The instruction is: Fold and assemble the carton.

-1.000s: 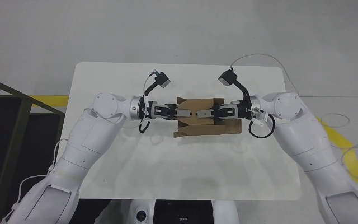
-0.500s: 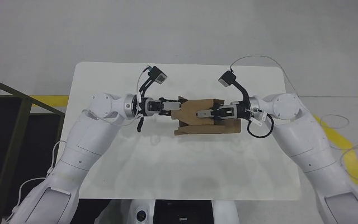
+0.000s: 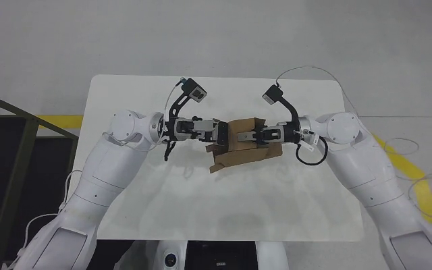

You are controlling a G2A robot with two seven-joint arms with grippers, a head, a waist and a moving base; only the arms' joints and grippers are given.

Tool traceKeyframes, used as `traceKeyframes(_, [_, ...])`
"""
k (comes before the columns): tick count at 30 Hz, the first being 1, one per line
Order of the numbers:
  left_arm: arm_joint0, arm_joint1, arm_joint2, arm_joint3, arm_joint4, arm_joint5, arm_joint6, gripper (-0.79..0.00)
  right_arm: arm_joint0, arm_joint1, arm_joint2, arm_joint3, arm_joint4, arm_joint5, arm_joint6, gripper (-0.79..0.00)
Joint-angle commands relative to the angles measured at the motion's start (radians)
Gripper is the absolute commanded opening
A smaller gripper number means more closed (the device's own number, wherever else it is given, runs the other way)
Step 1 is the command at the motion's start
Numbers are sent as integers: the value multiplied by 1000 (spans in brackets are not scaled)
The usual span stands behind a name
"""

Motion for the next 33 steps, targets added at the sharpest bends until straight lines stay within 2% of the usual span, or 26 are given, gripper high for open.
traceKeyframes(1, [3,1,-4,-2,17,3,2,0,-1,-1,3,2,-1,-1,-2,-785])
traceKeyframes(13, [28,16,-55,-26,141,-29,13,0,-12,-4,23,4,10,-4,-4,-785])
traceKeyframes(26, [68,28,-103,-95,126,-17,-5,0,-24,-4,41,1,-19,25,-19,-785])
traceKeyframes(33, [61,23,-90,-125,106,-3,7,0,-22,-11,29,-10,-31,39,-28,-785])
